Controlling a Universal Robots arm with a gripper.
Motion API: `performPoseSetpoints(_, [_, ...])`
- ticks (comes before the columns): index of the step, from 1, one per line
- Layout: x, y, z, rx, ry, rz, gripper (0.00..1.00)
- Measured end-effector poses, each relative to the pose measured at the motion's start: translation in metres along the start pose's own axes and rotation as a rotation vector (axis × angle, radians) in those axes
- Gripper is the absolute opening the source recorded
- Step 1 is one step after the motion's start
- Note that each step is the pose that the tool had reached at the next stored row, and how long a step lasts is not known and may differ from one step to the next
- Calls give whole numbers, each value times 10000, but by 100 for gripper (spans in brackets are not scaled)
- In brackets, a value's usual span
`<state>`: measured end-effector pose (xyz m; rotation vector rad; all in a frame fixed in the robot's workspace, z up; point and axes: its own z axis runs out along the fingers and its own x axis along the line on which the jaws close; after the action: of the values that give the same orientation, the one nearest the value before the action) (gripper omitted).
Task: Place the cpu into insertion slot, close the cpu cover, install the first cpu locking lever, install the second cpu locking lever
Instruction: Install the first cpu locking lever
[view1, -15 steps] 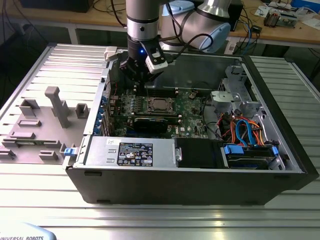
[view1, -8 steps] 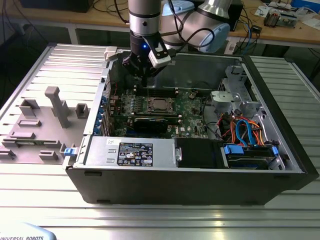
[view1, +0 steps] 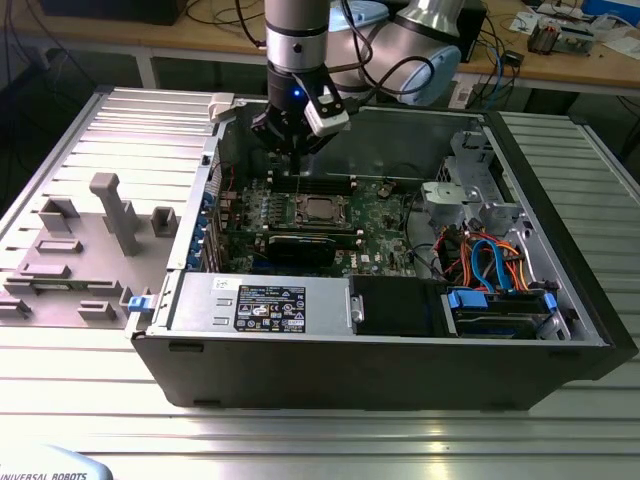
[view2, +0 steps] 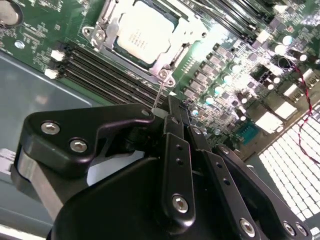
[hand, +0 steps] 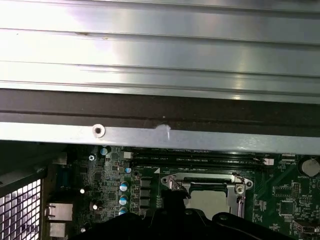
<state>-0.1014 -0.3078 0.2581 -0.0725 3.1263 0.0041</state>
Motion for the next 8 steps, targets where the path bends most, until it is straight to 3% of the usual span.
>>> performPoseSetpoints(3, [-96,-2,10,-1,0,1,11])
performPoseSetpoints(6, [-116,-4,20,-24,-1,-1,11])
performPoseSetpoints(7, [-116,-6,21,-110,-5,1,11])
performPoseSetpoints(8, [-116,-13,22,-286,-14,4,11])
